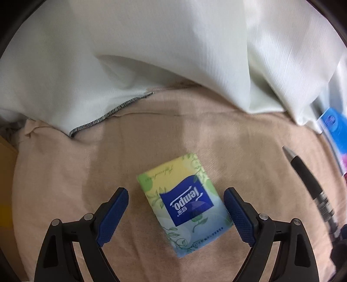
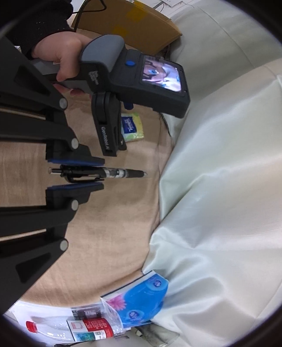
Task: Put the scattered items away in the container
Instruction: 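Grasp the black pen with the right tool while the left tool grasps the Tempo tissue pack, then carry the tissue pack and pen over the box with both tools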
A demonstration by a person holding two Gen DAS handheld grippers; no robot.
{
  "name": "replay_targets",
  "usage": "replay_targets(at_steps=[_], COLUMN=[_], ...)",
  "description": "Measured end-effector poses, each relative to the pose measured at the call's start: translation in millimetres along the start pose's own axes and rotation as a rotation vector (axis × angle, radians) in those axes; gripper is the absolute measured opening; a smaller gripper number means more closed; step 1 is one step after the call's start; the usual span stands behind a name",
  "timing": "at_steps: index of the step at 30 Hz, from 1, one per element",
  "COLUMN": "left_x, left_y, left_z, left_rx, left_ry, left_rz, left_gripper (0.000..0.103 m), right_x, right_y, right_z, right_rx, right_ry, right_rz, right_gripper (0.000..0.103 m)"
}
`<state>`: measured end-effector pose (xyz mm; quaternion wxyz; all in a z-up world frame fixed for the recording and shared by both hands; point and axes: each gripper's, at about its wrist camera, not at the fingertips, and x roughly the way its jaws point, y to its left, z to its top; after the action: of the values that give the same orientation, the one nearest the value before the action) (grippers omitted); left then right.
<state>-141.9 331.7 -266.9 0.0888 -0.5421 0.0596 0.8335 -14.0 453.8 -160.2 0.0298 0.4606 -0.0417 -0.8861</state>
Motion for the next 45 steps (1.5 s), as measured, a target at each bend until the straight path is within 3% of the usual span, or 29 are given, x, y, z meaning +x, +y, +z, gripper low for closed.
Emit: replay_targets(at_steps=[3, 11, 20, 25, 34, 45], left_x=[-1.8, -19.3, -114.7, -170.9, -253.0, -310.8], left_y=[-3.6, -4.1, 38.5, 108.3, 249.0, 383.7], left_z=[-2.9, -5.6, -7.2, -15.0, -40.1, -81.4], left_rx=[0.017, 0.089, 0.096, 0.055, -0.149, -0.35], left_ry=[-0.026, -0.062, -0.182, -0.231, -0.314, -0.365], left_rz=[-0.022, -0.028, -0.058, -0.029, 0.103, 0.251], left_gripper=[0.068, 0.064, 0.065, 0.065, 0.065, 0.065], right_x=[2.0, -4.4, -34.4, -58.1, -82.2, -83.8], right_y=[-2.9, 2.5, 45.2, 91.7, 218.8, 374.5], right_z=[0.7, 1.0, 22.9, 45.4, 91.7, 108.6], right_rx=[0.014, 0.012, -0.064, -0.121, -0.323, -0.54], right_ry=[0.005, -0.011, -0.073, -0.135, -0.232, -0.253], right_rz=[0.008, 0.019, 0.071, 0.136, 0.3, 0.484], right_gripper=[0.017, 0.018, 0.018, 0.017, 0.017, 0.018])
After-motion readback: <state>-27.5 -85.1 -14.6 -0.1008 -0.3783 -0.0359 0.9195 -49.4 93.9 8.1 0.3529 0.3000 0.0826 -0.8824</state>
